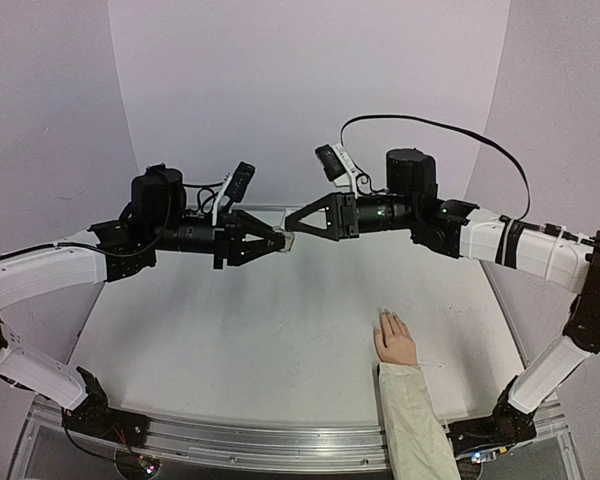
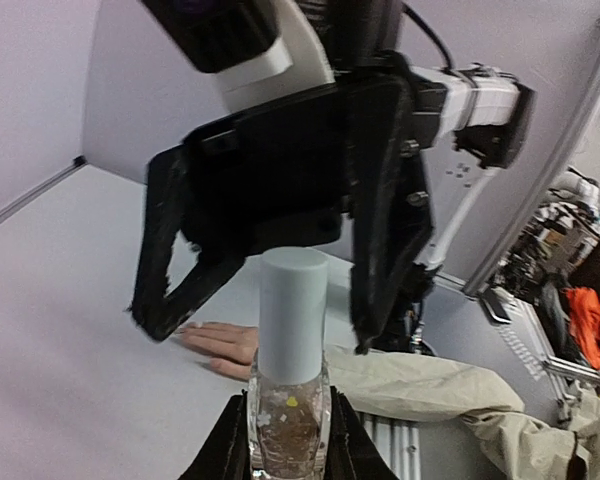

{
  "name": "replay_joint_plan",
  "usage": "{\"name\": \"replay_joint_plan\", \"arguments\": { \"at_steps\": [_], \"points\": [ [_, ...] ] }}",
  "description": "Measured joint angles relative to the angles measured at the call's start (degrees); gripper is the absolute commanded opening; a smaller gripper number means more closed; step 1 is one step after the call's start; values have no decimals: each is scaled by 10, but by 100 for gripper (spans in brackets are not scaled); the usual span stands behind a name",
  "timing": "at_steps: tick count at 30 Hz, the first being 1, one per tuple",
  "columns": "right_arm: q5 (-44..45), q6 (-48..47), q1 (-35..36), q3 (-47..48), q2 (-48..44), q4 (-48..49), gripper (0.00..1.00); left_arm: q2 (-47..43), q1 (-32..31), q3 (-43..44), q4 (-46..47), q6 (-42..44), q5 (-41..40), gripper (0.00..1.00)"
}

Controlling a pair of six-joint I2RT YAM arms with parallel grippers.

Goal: Paint the nails

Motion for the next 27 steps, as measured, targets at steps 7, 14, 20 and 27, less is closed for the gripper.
{"name": "replay_joint_plan", "arguments": {
  "at_steps": [7,14,20,27],
  "points": [
    [-130,36,3,11,32,93,41,12,2,21,5,-14,110,0],
    [-158,73,7,12,42,157,33,33,2,26,5,-22,158,0],
    [-173,86,11,14,54,172,24,41,1,28,4,-23,164,0],
    [-171,80,13,14,55,182,0,41,1,28,4,-31,156,0]
  ]
}}
